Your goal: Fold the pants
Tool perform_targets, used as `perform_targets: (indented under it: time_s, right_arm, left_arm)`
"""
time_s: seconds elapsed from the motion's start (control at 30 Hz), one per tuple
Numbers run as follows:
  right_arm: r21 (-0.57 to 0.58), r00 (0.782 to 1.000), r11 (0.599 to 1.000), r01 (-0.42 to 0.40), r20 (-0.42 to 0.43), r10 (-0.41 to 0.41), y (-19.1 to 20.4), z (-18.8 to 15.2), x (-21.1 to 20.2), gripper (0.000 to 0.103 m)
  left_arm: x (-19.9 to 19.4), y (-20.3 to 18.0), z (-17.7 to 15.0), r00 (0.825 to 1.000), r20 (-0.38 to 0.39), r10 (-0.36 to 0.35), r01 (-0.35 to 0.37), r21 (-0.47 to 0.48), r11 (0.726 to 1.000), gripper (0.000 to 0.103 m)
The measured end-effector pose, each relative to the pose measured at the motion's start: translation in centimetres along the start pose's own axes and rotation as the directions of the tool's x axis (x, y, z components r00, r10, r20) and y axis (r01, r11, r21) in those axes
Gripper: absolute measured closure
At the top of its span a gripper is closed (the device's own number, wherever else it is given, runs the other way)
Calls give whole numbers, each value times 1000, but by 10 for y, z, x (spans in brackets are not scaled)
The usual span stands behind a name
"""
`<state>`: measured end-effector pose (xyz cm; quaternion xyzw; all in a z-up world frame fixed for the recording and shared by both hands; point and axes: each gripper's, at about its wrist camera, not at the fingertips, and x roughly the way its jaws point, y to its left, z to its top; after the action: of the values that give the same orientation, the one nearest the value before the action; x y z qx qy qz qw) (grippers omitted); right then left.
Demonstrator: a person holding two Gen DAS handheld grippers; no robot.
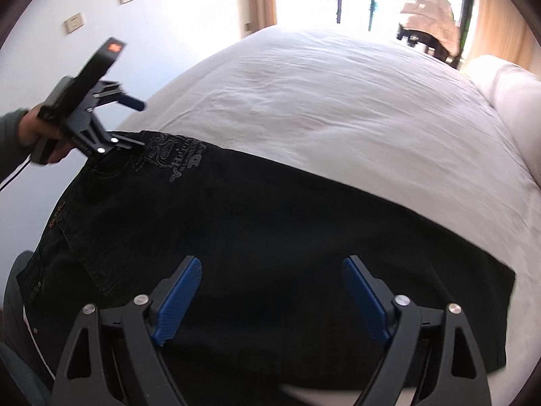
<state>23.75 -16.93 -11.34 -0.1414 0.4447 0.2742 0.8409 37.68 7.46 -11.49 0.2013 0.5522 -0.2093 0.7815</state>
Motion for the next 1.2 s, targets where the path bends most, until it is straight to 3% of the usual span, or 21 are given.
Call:
perform_targets:
  time_s: [0.17,0.2,0.23,0.27,0.33,0.43,0.67,0.83,1.0,1.1,1.2]
  right_arm:
    - [-52,999,998,-34,-27,33,-10,20,20,30]
    - [-60,999,997,-38,-27,37,-11,25,23,33]
    - [-71,999,996,-44,-29,42,-12,32,28,34]
    - [-79,998,996,-49,-31,46,-13,36,30,36]
    - [-108,998,993,-49,-39,45,-12,48,38,39]
    - [-160,996,985,-66,-68,55,-5,65,52,43]
    - [-337,989,935,-113,-126,74,24,89,71,48]
    - [-381,982,916,-129,-179,64,34,95,88,50]
    - [-394,970,909,-135,-241,40,35,96,103,78]
    - [-373,969,917,-141,-244,49,33,99,104,89]
    - [-361,972,924,-128,-229,45,36,99,99,93]
  left_arm:
    - [18,-4,-2,996,-57,-67,68,21,997,30]
    - [18,-5,-3,996,-53,-76,77,20,997,41]
    - [17,-6,-3,995,-45,-88,89,20,996,65]
    - [14,-8,-4,994,-34,-103,103,15,995,79]
    - [7,-13,-6,996,-12,-84,84,24,996,92]
    - [-12,-30,-16,998,59,-22,18,60,998,93]
    - [-50,-66,-39,977,203,64,-88,114,990,93]
    - [-70,-73,-56,969,236,66,-95,114,989,93]
    - [-76,-73,-61,969,242,60,-91,120,989,93]
    - [-76,-75,-63,968,244,58,-89,117,989,93]
    - [-79,-76,-65,966,250,59,-86,101,991,93]
